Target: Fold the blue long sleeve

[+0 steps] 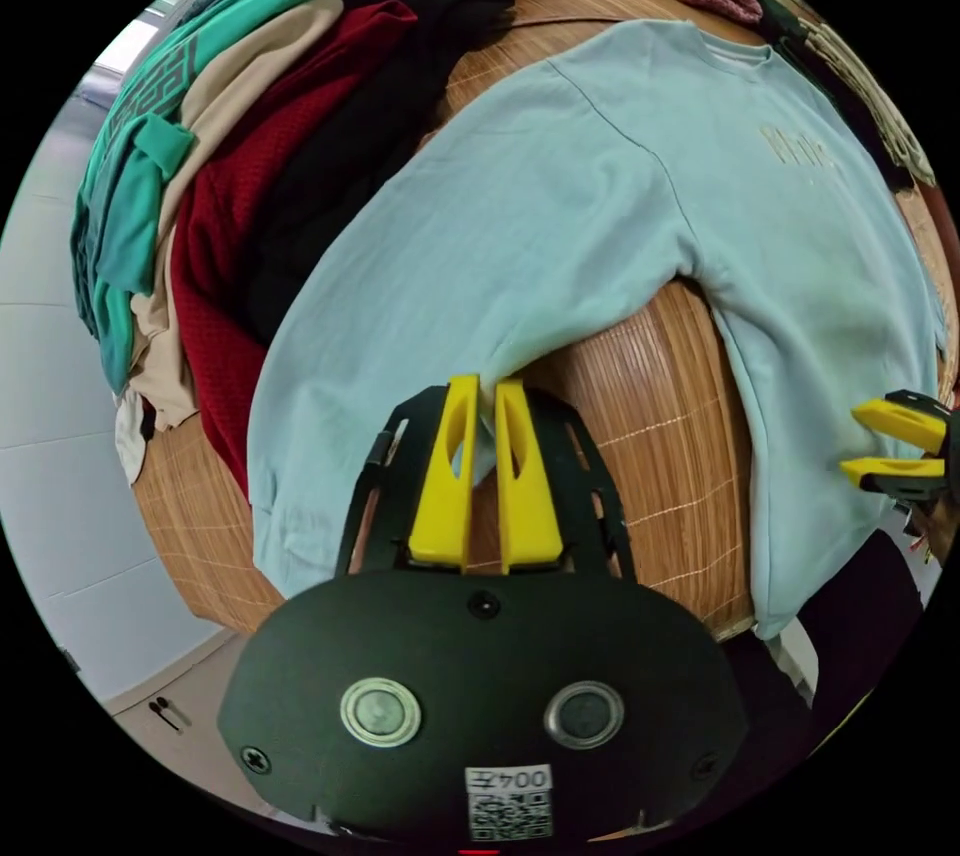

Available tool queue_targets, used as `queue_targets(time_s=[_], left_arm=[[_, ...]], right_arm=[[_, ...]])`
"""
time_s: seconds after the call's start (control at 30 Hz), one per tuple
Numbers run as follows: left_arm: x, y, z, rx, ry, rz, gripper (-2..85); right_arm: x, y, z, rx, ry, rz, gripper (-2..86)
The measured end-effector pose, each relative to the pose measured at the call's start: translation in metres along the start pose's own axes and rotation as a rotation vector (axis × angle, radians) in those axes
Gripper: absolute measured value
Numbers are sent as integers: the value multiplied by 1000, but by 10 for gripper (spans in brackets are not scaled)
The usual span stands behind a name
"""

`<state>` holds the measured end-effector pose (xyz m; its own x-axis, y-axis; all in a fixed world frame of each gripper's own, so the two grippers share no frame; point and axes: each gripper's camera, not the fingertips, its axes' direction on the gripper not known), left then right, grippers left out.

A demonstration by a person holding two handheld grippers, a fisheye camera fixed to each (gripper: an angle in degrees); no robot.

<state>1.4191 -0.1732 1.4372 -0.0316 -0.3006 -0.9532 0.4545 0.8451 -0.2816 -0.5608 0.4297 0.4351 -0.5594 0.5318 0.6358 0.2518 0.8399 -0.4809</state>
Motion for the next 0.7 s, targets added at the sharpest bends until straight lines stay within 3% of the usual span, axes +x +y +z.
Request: queue_targets(time_s=[0.3,0.57,0.7], left_arm=[[-20,4,-25,50,-30,40,27],[-73,12,-30,2,-90,-12,32],[-106,4,-30,-75,-18,-50,57]], right_arm=[[-31,-22,43,-14,171,7,112],[-84,-45,67,-28,73,10,109],[-102,-67,66,1,15,7,88]])
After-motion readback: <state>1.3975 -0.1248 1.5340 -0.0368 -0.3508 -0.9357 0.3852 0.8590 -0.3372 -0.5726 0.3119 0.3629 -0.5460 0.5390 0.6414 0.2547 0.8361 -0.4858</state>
